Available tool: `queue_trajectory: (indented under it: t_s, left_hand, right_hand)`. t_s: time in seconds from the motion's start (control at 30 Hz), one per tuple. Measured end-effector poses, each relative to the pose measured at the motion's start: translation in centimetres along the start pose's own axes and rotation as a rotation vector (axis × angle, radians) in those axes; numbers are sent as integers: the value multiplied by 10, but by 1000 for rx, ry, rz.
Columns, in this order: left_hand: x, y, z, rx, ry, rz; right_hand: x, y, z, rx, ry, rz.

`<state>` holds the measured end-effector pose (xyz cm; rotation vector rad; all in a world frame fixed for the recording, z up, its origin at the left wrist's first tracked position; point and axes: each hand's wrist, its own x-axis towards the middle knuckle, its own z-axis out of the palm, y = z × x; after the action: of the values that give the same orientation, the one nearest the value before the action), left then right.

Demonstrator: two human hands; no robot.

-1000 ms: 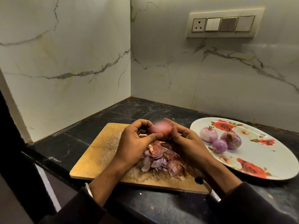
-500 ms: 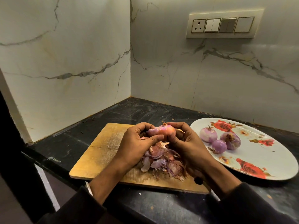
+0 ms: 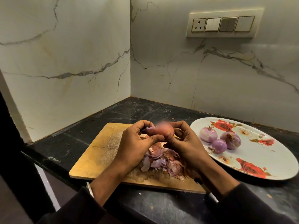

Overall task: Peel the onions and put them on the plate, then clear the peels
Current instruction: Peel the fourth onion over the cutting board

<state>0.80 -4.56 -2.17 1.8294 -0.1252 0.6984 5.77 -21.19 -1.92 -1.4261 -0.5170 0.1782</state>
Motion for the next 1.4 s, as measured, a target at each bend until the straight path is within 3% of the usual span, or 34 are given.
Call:
queue_trajectory:
  t_s: [0.6, 1.4]
  left_hand:
    - [-1, 2, 1, 159, 52, 196]
    - [-5, 6, 2, 160, 67, 228]
  right_hand:
    - [-5, -7, 11, 203, 51, 82]
    - [-7, -12, 17, 199, 115, 144]
